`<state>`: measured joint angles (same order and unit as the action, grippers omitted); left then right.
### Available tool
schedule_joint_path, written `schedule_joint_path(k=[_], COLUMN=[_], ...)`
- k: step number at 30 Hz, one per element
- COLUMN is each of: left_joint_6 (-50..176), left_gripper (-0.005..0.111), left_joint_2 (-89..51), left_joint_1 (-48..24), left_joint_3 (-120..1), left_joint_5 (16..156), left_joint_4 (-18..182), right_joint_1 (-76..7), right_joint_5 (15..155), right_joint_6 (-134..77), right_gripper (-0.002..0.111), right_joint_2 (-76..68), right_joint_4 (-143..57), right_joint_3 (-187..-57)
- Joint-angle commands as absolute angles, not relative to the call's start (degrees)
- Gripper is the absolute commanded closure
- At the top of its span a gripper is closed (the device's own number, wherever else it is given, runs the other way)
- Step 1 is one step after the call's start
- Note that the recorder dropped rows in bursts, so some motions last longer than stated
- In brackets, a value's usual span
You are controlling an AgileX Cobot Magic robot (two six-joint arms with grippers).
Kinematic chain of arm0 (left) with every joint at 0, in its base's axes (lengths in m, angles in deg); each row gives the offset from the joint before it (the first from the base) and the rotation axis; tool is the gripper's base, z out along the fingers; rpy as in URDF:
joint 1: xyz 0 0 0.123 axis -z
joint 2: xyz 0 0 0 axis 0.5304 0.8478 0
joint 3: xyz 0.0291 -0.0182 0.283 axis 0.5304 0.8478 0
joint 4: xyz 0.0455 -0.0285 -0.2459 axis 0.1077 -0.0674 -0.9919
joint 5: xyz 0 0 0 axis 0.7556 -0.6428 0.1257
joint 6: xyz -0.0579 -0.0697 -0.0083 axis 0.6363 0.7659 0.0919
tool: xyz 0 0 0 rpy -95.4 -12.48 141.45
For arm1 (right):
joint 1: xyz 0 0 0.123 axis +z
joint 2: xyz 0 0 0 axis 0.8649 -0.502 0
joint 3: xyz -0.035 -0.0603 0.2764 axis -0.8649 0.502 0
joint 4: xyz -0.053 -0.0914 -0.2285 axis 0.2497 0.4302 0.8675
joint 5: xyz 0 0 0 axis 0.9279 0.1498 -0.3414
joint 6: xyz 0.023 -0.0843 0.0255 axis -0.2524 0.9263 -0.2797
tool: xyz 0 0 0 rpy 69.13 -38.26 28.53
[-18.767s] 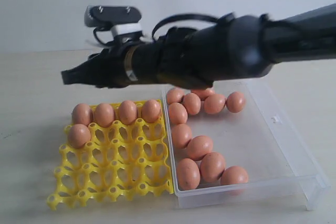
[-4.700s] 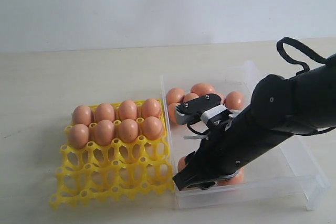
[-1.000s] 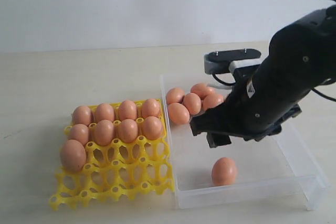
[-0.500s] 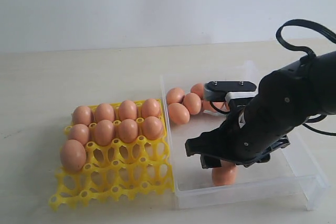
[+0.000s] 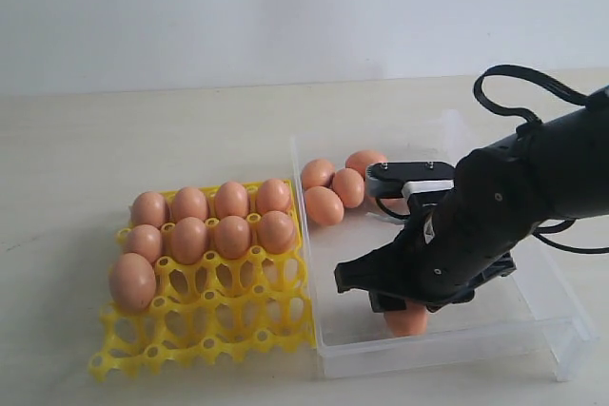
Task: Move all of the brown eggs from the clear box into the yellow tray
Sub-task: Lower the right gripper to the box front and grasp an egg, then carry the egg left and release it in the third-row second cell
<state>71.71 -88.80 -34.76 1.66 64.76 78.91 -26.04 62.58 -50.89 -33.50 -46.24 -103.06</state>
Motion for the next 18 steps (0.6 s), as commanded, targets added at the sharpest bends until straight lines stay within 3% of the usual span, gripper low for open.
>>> schedule_joint_path(k=[1, 8, 14, 18], left_joint_6=[72.0, 72.0, 72.0, 72.0], left_gripper=[0.107, 0.107, 0.107, 0.107], left_joint_2=[-89.1, -89.1, -89.1, -89.1], left_joint_1=[-34.4, -34.4, -34.4, -34.4], left_joint_3=[1.4, 1.4, 1.4, 1.4], left_joint_5=[65.3, 65.3, 65.3, 65.3], left_joint_4=[78.6, 78.6, 78.6, 78.6], right_joint_1=[-25.8, -19.0, -14.5, -14.5], right_joint_5=[65.3, 91.9, 115.8, 123.9], right_joint_6=[-46.8, -44.0, -51.9, -59.3], right_gripper=[0.108, 0.108, 0.108, 0.108], right_joint_2=[-30.6, -27.4, -32.8, -38.4], right_joint_4=[-45.8, -41.6, -28.0, -20.3], right_joint_3=[-103.0, -103.0, -103.0, -105.0])
